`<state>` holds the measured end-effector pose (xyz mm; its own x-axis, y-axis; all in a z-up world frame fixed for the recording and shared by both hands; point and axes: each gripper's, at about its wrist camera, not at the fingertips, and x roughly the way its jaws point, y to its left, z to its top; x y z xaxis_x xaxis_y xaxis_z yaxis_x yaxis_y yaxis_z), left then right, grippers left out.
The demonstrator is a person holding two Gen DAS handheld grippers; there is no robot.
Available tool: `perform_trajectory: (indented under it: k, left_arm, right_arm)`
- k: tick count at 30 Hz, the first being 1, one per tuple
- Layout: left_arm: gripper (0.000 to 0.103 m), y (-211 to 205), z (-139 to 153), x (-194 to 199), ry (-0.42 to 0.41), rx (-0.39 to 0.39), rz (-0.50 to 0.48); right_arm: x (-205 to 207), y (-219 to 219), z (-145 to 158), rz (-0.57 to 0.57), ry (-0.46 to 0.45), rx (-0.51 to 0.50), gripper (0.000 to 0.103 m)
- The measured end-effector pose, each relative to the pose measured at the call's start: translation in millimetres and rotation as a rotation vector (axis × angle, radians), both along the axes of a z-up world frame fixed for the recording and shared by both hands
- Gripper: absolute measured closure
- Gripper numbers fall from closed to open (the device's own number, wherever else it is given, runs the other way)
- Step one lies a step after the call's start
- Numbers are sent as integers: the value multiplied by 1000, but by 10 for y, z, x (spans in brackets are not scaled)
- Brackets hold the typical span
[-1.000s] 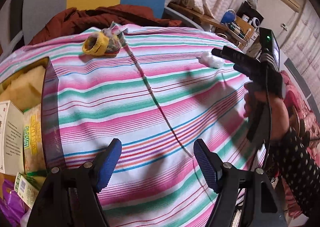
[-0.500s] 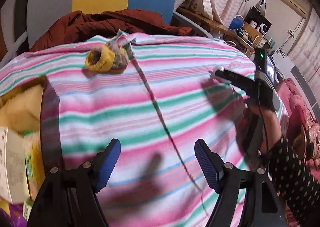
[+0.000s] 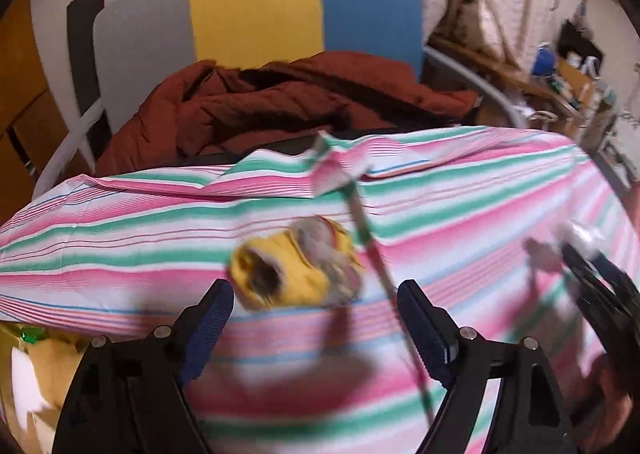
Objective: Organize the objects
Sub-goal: 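Grasp the plastic-wrapped ball with the right tool while the left tool grasps the yellow knitted roll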
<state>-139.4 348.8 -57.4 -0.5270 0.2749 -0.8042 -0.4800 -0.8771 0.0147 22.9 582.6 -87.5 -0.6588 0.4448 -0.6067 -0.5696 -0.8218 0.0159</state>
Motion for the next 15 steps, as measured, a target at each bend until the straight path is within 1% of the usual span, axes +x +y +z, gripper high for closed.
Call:
perform_trajectory:
  k: [4, 6, 8, 10, 11, 12, 15]
  left_arm:
    - [17, 102, -160, -195, -4, -48, 34]
    - [17, 131, -244, -246, -19, -45, 33]
    - [19, 144, -298, -265, -6, -56, 47]
    - [36, 131, -371, -288, -30, -47, 62]
    - [36, 100, -370, -281, -39, -11, 74]
    - [39, 85, -367, -263, -37, -3, 85]
    - [45, 90, -355, -197, -17, -10, 85]
  right_arm:
    - [5, 59, -21, -9, 5, -26, 43]
    - [18, 91, -34, -22, 9, -38, 43]
    - [26, 111, -44, -28, 12, -45, 43]
    - [22, 117, -53, -32, 9, -47, 43]
    - [16, 118, -58, -33, 6, -46, 43]
    - [13, 124, -57, -34, 4, -45, 43]
    - [20, 101, -49, -37, 6, -28, 43]
